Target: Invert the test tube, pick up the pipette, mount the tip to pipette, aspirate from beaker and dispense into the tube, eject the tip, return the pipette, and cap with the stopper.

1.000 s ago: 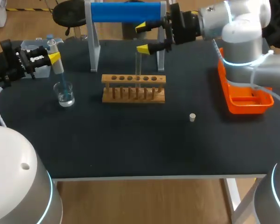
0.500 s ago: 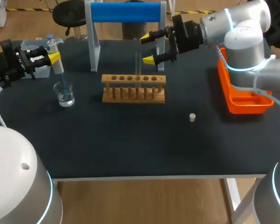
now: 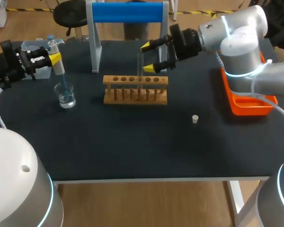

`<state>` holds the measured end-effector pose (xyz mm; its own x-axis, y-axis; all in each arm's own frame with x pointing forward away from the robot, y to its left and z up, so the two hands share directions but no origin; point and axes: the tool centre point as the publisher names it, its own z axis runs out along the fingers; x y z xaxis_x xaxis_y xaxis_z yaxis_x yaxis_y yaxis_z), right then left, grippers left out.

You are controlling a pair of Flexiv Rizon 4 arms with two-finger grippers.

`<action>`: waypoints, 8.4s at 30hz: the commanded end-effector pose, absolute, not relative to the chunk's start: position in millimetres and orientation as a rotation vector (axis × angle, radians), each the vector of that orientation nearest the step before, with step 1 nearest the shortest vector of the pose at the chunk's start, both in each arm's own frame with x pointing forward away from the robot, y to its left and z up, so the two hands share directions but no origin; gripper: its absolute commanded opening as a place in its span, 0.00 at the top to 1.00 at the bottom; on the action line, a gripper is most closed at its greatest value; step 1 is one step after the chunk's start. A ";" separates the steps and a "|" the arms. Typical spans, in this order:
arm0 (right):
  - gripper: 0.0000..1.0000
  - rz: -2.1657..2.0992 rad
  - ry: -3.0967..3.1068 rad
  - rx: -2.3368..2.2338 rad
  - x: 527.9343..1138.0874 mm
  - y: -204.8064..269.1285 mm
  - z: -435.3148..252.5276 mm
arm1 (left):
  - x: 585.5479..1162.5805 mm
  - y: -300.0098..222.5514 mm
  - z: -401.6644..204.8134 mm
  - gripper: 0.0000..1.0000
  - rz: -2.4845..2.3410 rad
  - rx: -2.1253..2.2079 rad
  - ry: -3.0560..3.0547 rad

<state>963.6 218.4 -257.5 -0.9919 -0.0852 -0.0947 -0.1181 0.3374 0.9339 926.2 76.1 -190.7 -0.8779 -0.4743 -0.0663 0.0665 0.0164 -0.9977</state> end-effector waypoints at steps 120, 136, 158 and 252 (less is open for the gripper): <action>0.00 1.577 2.654 -0.312 983.7 248.0 -298.5 | 925.7 75.5 -190.2 1.00 -1.916 -0.419 1.917; 0.00 1.577 2.654 -0.312 983.7 248.0 -298.5 | 925.7 75.5 -190.2 1.00 -1.916 -0.419 1.917; 0.00 1.577 2.654 -0.312 983.7 248.0 -298.5 | 915.4 36.8 -56.0 1.00 -1.769 -0.319 2.048; 0.00 1.501 2.696 -0.312 984.7 257.9 -307.1 | 948.5 -169.1 39.4 1.00 -2.127 0.064 2.139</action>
<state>982.2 258.6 -307.5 -0.9796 -0.1485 -0.1354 -0.1933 0.5110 0.8376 948.0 -168.9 39.4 -0.9914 -0.0581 -0.1168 0.1164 0.0109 -0.9931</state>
